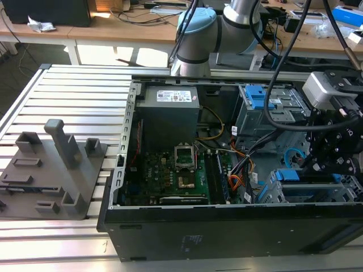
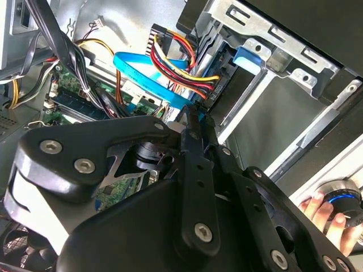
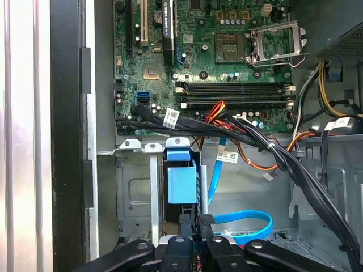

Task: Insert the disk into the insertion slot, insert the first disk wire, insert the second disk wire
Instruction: 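Insert the second disk wire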

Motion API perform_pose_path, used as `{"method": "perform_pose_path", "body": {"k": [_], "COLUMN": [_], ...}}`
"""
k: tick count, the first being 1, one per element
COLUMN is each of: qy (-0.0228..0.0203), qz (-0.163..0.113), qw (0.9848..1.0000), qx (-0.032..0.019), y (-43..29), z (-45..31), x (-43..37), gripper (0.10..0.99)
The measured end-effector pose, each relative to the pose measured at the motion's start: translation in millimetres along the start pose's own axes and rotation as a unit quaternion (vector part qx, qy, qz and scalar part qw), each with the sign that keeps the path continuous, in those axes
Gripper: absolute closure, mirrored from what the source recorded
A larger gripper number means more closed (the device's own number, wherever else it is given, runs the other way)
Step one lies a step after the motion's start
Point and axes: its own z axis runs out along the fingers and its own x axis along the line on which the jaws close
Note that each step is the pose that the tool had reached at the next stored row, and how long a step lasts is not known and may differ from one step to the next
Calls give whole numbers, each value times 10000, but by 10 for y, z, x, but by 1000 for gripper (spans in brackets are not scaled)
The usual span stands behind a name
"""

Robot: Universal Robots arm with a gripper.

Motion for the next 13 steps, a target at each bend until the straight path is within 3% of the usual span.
{"method": "perform_pose_path", "body": {"k": [4,7,8,9,13], "qy": [-3,-1,-1,-1,-1], "qz": [0,0,0,0,0], "qw": [10000,10000,10000,10000,10000], "qx": [0,0,0,0,0], "y": [1,20,30,34,35], "z": [-12,-272,-391,-472,-481], "x": [-1,-13,-23,-26,-26], "gripper": [847,863,980,980,980]}}
